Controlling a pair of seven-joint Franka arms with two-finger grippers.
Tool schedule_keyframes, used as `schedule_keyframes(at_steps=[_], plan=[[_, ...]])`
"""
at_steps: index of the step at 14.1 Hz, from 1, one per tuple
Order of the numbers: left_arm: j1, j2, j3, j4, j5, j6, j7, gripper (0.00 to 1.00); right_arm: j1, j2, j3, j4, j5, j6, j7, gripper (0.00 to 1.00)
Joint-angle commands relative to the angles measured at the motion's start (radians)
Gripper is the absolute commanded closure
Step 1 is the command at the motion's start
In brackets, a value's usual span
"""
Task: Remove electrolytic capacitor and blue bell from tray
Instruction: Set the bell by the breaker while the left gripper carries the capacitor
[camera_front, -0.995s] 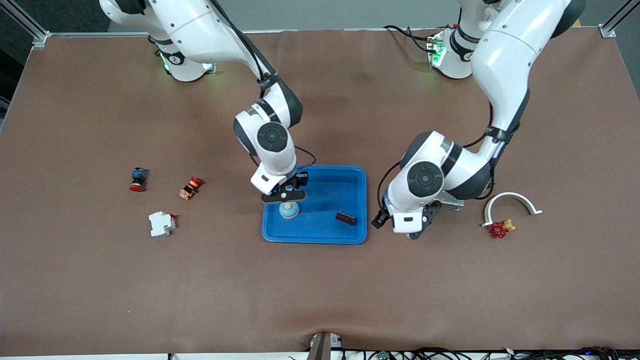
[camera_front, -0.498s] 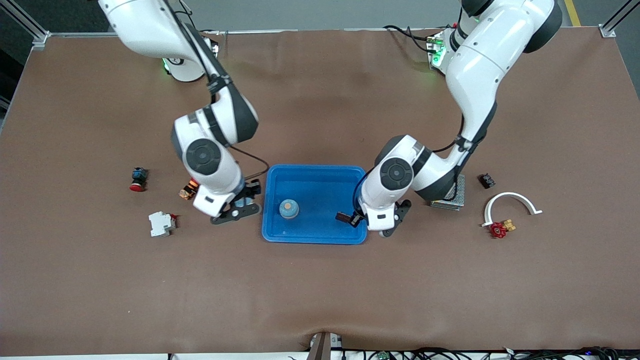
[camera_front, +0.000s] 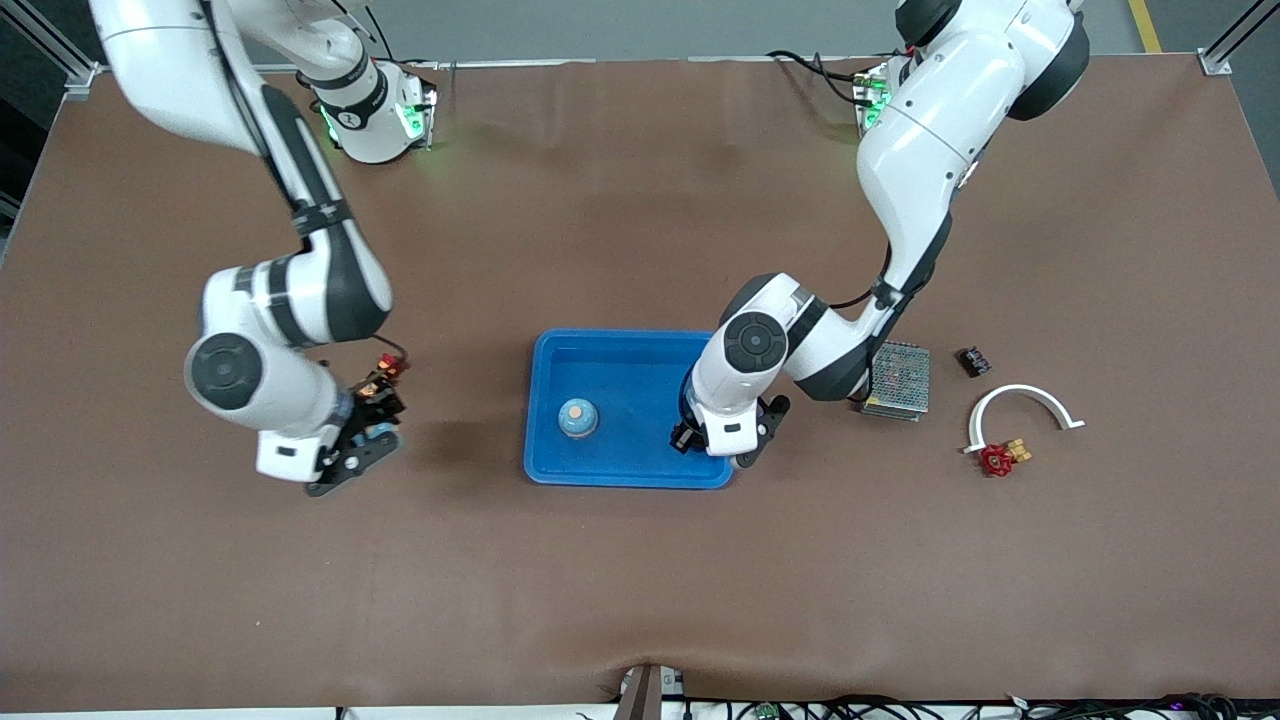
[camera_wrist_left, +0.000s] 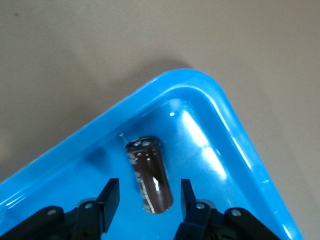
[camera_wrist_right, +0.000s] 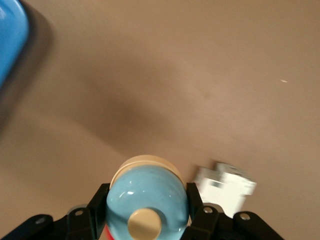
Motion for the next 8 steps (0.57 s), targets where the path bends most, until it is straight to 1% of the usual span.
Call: schedule_keyframes(at_steps=[1,4,5,6,8], plan=[[-0.025,0.035,0.026,0.031,-0.008,0.048,-0.008,0.43,-0.081,-0.008,0.02,-0.01,0.013,0.009,-0.177,0.52],[-0.052,0.043,0.046,0.028,-0.007,0.048,-0.021,0.47,-0.147,0.013,0.018,-0.011,0.013,0.053,-0.35,0.52],[-0.053,0.043,0.046,0.026,-0.008,0.048,-0.021,0.51,-0.176,0.035,0.019,-0.01,0.013,0.068,-0.41,0.52],[-0.053,0.043,0.046,0.023,-0.005,0.047,-0.021,0.63,-0.203,0.05,0.02,-0.01,0.013,0.091,-0.471,0.52],[-0.052,0.037,0.046,0.023,0.003,0.03,-0.015,0.99,-0.239,0.076,0.02,-0.011,0.013,0.13,-0.567,0.52]])
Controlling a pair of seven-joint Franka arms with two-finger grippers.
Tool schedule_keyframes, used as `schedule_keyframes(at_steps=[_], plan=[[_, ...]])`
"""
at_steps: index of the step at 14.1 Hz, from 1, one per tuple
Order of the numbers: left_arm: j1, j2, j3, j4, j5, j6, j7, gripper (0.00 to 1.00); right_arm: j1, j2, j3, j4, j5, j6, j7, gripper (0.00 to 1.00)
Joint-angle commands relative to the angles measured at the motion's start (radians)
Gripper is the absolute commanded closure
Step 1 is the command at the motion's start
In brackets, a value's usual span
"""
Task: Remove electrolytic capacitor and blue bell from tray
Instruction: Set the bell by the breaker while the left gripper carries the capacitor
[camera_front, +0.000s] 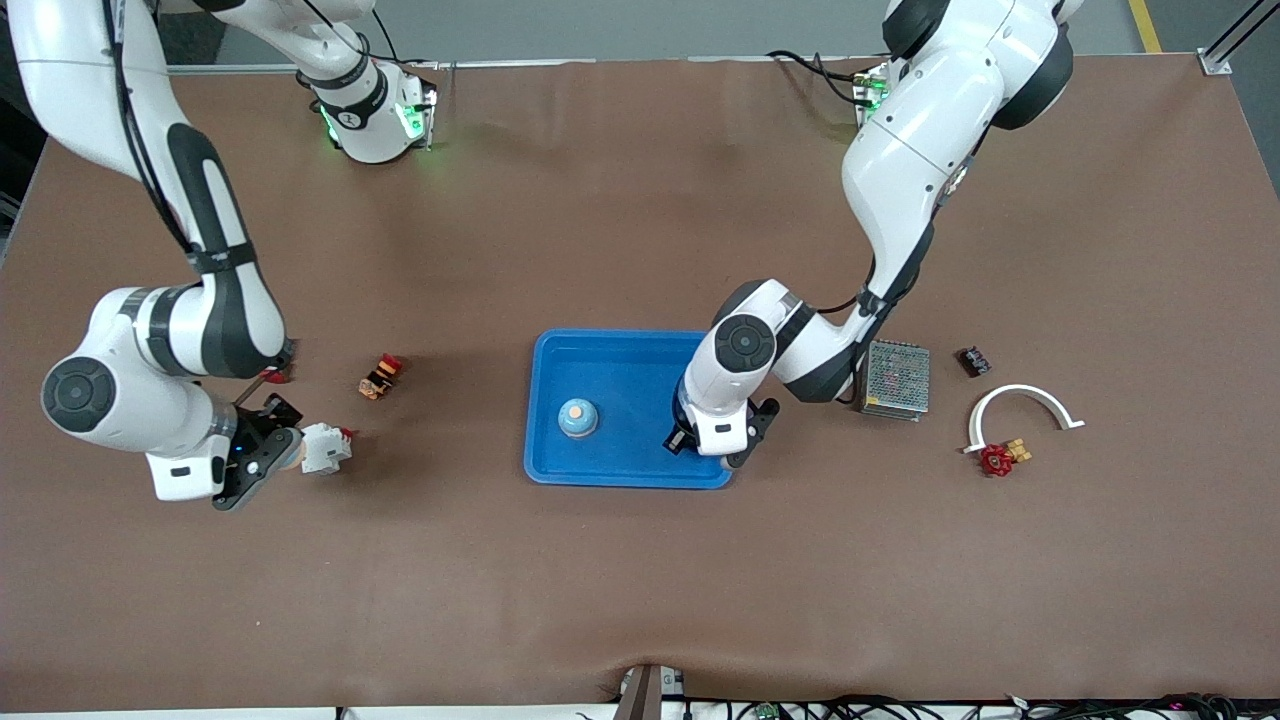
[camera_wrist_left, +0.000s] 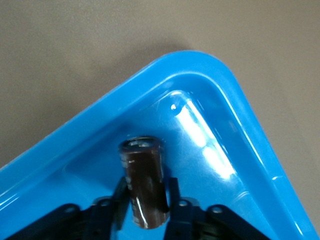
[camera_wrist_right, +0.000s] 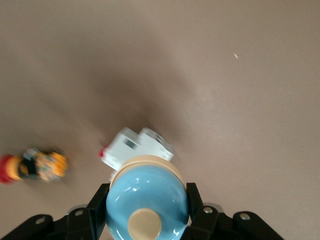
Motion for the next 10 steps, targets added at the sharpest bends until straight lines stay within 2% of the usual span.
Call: schedule_keyframes(at_steps=[1,5,7,10], plan=[[-0.01,-0.008,0.016,0.019,0.003,-0.036,-0.01,1.0,-0.063,0.041,0.019,0.005,0.013,0.033,-0.12,0.52],[0.017,-0.074,0.015,0.022,0.004,-0.142,-0.006,1.0,-0.095,0.082,0.019,0.004,0.013,0.058,-0.166,0.52],[0.056,-0.129,0.01,0.016,-0.005,-0.215,0.001,1.0,-0.107,0.113,0.021,0.004,0.014,0.111,-0.226,0.52],[0.132,-0.207,-0.005,0.01,-0.01,-0.382,0.074,1.0,-0.118,0.139,0.021,0.004,0.057,0.14,-0.278,0.51]])
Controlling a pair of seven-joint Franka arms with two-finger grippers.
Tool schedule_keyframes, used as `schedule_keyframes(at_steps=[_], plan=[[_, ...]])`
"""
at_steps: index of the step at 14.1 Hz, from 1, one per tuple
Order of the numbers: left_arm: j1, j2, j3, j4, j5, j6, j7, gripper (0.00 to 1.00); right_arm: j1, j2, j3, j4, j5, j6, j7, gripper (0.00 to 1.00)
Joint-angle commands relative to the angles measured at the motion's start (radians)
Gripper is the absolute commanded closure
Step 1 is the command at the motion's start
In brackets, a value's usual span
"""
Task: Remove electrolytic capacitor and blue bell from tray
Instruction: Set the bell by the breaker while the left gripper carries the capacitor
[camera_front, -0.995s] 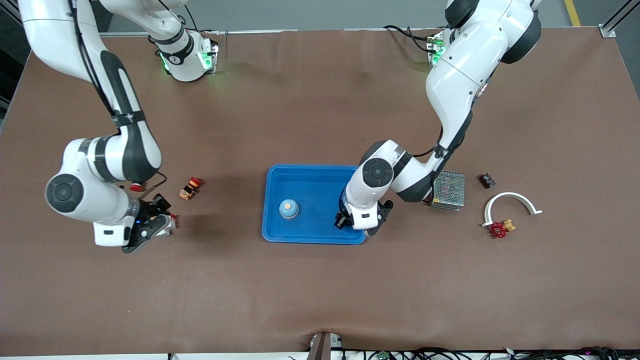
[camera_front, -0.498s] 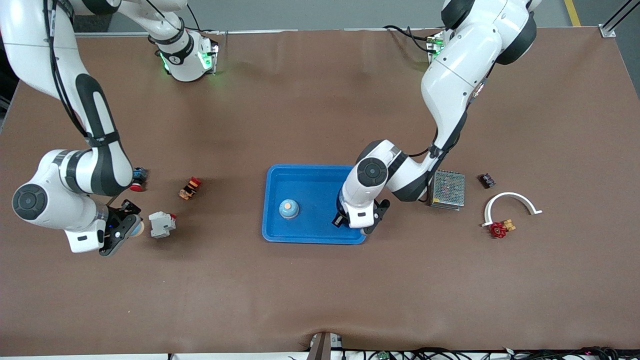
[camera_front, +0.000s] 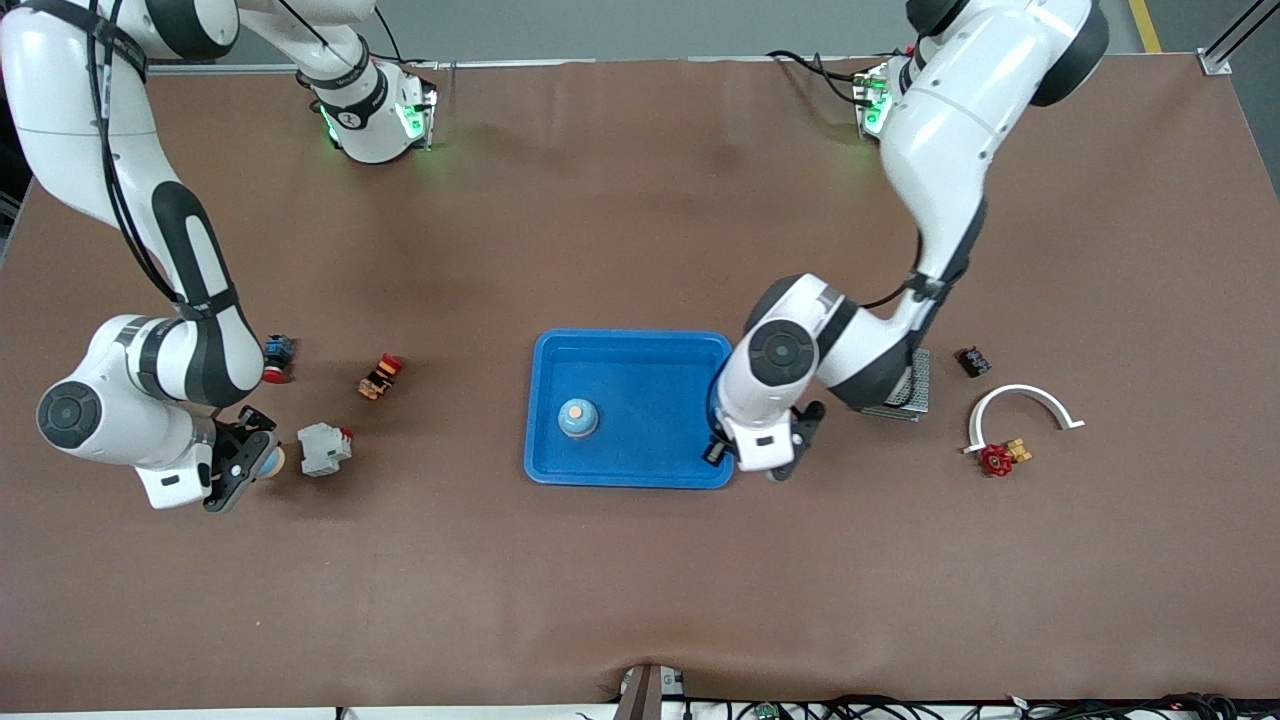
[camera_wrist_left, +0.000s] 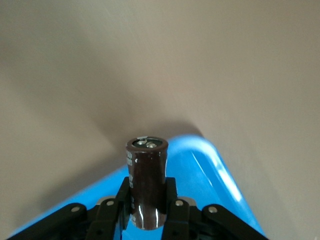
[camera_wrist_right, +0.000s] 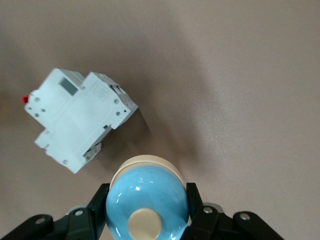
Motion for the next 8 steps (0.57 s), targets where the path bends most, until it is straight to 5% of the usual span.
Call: schedule_keyframes(at_steps=[1,8], plan=[[0.072,-0.097,-0.01,-0.052,-0.01,-0.145,0.098,1.0,-0.026,0.016,0.02,0.005,0.038,0.03,-0.068,0.51],[0.339,-0.277,-0.009,-0.26,-0.004,-0.276,0.578,1.0,-0.039,0.05,0.02,0.0,0.076,0.058,-0.123,0.49]])
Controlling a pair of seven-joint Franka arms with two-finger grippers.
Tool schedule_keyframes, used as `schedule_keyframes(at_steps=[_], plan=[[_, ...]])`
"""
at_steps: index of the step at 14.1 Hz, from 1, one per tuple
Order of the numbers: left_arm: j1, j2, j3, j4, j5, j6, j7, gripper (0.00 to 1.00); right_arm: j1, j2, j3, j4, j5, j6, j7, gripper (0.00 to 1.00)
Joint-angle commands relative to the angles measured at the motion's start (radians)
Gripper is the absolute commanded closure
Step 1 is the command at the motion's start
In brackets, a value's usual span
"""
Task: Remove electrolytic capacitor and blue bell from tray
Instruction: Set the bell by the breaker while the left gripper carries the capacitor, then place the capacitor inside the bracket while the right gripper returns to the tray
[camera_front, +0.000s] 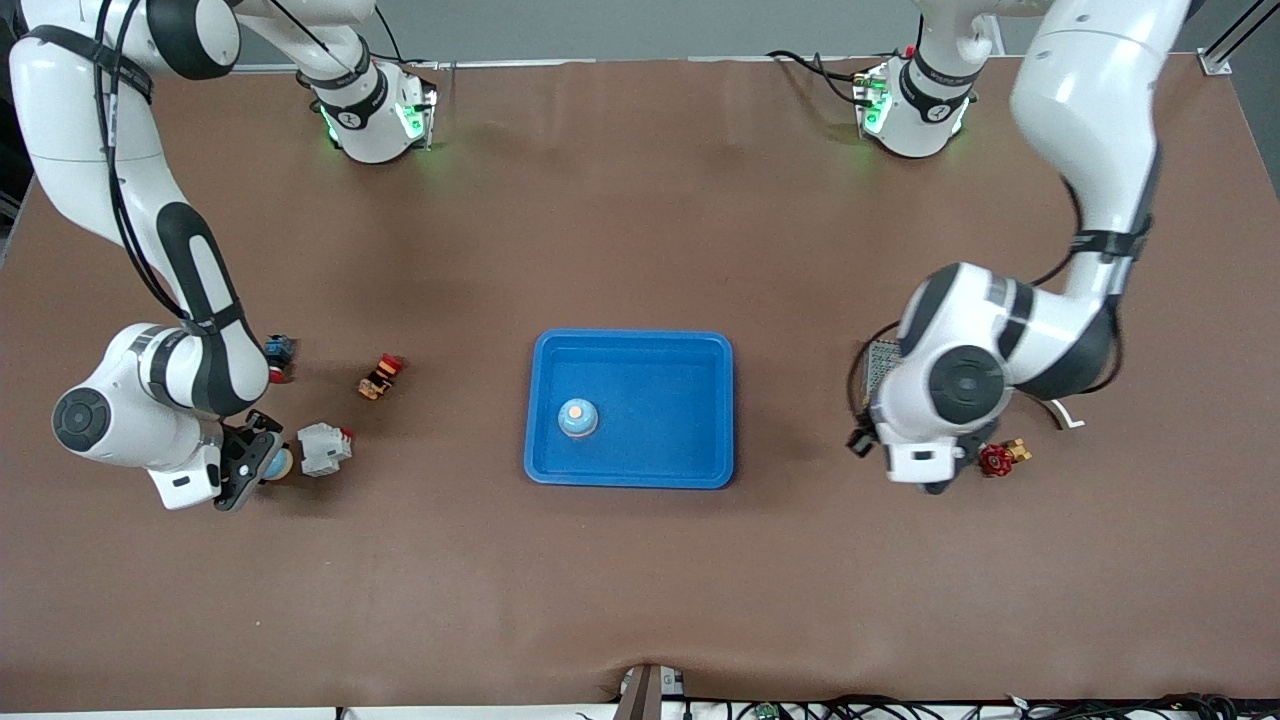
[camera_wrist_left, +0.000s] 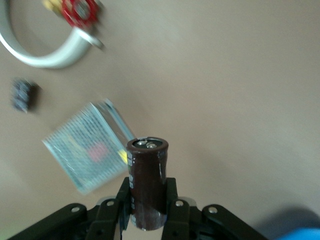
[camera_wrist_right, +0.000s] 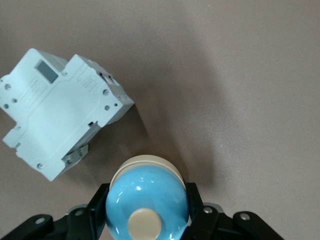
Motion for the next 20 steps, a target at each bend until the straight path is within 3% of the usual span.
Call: schedule_keyframes(at_steps=[1,2,4,9,11,14,20], plan=[[0.103,-0.079,-0.008,-0.118,-0.001,0.002,0.167,1.0,-0.024,0.006,0.02,0.004,0.034,0.011,-0.047,0.48],[0.143,-0.079,-0.008,-0.126,0.003,0.002,0.227,1.0,-0.024,0.006,0.02,0.004,0.037,0.011,-0.047,0.45],[0.204,-0.076,-0.008,-0.135,0.009,0.008,0.33,1.0,-0.026,0.006,0.02,0.005,0.042,0.011,-0.042,0.0],[0.296,-0.054,-0.008,-0.201,0.14,0.098,0.402,1.0,-0.034,-0.017,0.021,0.018,0.083,-0.018,-0.03,0.0],[0.325,-0.054,-0.008,-0.263,0.193,0.181,0.42,1.0,-0.031,-0.027,0.02,0.095,0.09,-0.155,0.02,0.0],[0.39,-0.039,-0.008,-0.3,0.216,0.255,0.494,1.0,-0.021,-0.037,0.02,0.185,0.091,-0.295,0.166,0.0],[0.448,-0.027,-0.008,-0.388,0.216,0.386,0.565,1.0,0.099,-0.178,0.023,0.192,0.1,-0.386,0.626,0.0]])
